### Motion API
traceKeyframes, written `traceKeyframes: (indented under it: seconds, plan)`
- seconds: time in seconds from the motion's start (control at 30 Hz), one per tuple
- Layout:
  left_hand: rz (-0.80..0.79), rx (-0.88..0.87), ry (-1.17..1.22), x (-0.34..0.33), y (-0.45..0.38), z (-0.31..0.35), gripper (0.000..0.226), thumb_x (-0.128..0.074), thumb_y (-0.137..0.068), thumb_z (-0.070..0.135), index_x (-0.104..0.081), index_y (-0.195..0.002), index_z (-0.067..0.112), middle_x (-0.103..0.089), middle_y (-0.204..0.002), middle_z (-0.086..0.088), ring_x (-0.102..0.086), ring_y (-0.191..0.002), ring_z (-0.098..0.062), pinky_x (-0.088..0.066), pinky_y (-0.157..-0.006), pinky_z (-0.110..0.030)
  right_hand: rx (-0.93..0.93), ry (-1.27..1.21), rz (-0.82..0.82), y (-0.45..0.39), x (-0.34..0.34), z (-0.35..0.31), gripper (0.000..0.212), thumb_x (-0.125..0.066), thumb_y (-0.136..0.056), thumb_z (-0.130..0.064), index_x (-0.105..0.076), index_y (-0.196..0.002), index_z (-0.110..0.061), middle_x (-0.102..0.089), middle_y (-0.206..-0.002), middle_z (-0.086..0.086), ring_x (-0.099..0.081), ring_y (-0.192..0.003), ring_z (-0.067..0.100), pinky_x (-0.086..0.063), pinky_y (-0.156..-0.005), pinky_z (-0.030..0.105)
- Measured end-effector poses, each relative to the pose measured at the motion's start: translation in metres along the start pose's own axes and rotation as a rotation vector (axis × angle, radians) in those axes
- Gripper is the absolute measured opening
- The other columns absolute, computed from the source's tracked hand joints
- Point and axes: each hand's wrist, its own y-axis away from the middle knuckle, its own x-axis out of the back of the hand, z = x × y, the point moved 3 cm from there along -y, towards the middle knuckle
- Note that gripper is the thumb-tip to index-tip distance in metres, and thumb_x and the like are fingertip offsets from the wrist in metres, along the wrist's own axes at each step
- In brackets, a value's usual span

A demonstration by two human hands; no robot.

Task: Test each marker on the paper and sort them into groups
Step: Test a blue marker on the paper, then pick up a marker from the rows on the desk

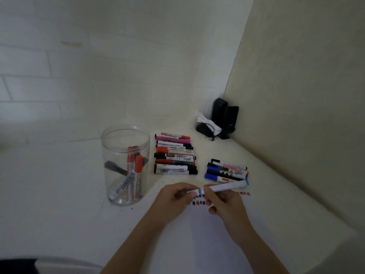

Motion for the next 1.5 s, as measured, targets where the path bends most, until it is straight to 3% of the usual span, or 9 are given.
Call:
traceKeyframes:
  seconds: [0.13,0.4,0.63,0.77,0.9,1.03,1.17,1.3,1.5]
  plan:
    - [0.017,0.039,0.109,0.001,-0.001,-0.005,0.016,-0.062,-0.091,0.018,-0.073,-0.104,0.02,-0.073,-0.091,0.003,-0.067,-0.078,-0.018,-0.055,-0.073,-0.025,0.01,-0.021,-0.019,-0.003,-0.008,0.001,0.014,-0.069,-0.087,-0.021,-0.072,-0.099,-0.014,-0.068,-0.066,0.0,-0.058,-0.058,0.01,-0.052,-0.063,0.023]
    - [0.032,0.105,0.178,0.003,0.001,-0.006,0.013,-0.064,-0.091,0.017,-0.074,-0.098,0.014,-0.073,-0.084,-0.002,-0.066,-0.071,-0.017,-0.051,-0.067,-0.02,-0.003,0.018,-0.01,-0.01,-0.018,0.003,0.016,-0.068,-0.089,-0.022,-0.071,-0.098,-0.01,-0.067,-0.063,-0.002,-0.06,-0.058,0.006,-0.052,-0.064,0.02]
    - [0.117,0.09,0.159,0.006,0.006,0.008,0.015,-0.07,-0.085,0.011,-0.073,-0.097,0.02,-0.073,-0.091,0.008,-0.066,-0.084,-0.004,-0.05,-0.075,-0.014,-0.134,-0.205,-0.112,0.002,-0.014,-0.002,0.016,-0.069,-0.086,-0.019,-0.072,-0.101,-0.014,-0.07,-0.084,0.007,-0.065,-0.077,0.016,-0.055,-0.074,0.027]
    - [0.201,0.165,0.237,0.011,0.008,0.012,0.013,-0.07,-0.084,0.012,-0.07,-0.096,0.017,-0.071,-0.087,0.003,-0.066,-0.075,-0.001,-0.048,-0.063,-0.01,-0.184,-0.259,-0.035,0.005,0.013,-0.008,0.02,-0.071,-0.084,-0.027,-0.073,-0.1,-0.014,-0.072,-0.083,0.003,-0.067,-0.076,0.016,-0.054,-0.07,0.028]
    - [0.171,0.194,0.2,0.008,0.008,0.015,0.013,-0.069,-0.086,0.015,-0.069,-0.098,0.02,-0.07,-0.089,0.005,-0.066,-0.076,0.001,-0.049,-0.061,-0.011,0.006,0.211,-0.023,0.004,0.05,-0.018,0.009,-0.071,-0.085,-0.02,-0.071,-0.094,-0.021,-0.071,-0.089,0.005,-0.068,-0.074,0.012,-0.055,-0.065,0.021]
    - [0.171,0.2,0.037,0.006,0.006,0.015,0.012,-0.066,-0.088,0.023,-0.066,-0.099,0.027,-0.069,-0.091,0.007,-0.066,-0.078,0.004,-0.053,-0.066,-0.014,0.27,0.643,-0.112,-0.006,0.056,-0.015,0.007,-0.071,-0.086,-0.029,-0.072,-0.091,-0.033,-0.07,-0.08,-0.012,-0.064,-0.073,0.005,-0.05,-0.064,0.016]
    - [0.196,0.221,-0.071,-0.001,-0.001,0.014,0.012,-0.065,-0.088,0.024,-0.062,-0.098,0.031,-0.067,-0.097,0.009,-0.066,-0.081,-0.001,-0.056,-0.072,-0.02,0.4,0.744,-0.004,-0.027,0.058,-0.005,0.019,-0.073,-0.084,-0.025,-0.073,-0.103,-0.022,-0.067,-0.091,-0.01,-0.062,-0.08,0.008,-0.046,-0.07,0.013]
    - [0.413,0.072,-0.399,0.012,-0.022,0.012,0.033,-0.061,-0.088,0.003,-0.059,-0.112,0.024,-0.057,-0.12,0.003,-0.053,-0.11,-0.012,-0.041,-0.094,-0.021,0.359,0.86,0.164,-0.059,0.081,0.014,0.024,-0.078,-0.08,-0.025,-0.076,-0.103,-0.017,-0.067,-0.102,0.003,-0.062,-0.09,0.021,-0.048,-0.074,0.031]
    - [0.268,-0.03,-0.822,0.02,-0.057,0.001,0.038,-0.063,-0.085,0.004,-0.06,-0.122,0.014,-0.057,-0.126,-0.006,-0.051,-0.118,-0.026,-0.042,-0.101,-0.038,0.282,0.994,0.269,-0.073,0.094,0.03,0.024,-0.077,-0.079,-0.034,-0.074,-0.102,-0.028,-0.059,-0.109,-0.005,-0.052,-0.104,0.021,-0.031,-0.08,0.033]
